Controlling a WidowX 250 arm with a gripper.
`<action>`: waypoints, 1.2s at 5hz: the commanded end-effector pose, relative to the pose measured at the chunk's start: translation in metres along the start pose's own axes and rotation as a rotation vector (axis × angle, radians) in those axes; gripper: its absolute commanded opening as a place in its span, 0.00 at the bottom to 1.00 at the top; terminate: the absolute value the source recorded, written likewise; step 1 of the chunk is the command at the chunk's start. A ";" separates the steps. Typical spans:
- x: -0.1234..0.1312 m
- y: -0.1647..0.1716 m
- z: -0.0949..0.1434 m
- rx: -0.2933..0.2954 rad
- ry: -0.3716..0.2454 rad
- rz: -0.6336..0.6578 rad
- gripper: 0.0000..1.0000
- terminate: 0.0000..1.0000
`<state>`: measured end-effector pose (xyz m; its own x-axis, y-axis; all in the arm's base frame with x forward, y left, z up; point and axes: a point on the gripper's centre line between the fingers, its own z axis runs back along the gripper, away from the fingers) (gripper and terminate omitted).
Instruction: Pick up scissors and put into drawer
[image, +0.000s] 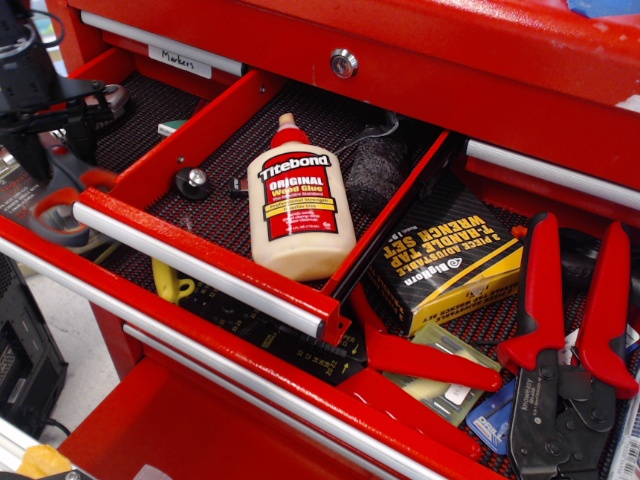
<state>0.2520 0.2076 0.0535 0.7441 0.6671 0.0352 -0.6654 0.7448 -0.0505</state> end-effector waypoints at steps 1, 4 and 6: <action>0.004 0.010 0.066 0.072 0.092 -0.024 0.00 0.00; -0.024 -0.029 0.151 0.173 0.156 0.092 0.00 0.00; -0.049 -0.128 0.149 0.069 0.152 0.224 0.00 0.00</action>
<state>0.3005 0.0712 0.1738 0.5518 0.8150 -0.1767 -0.8181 0.5701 0.0747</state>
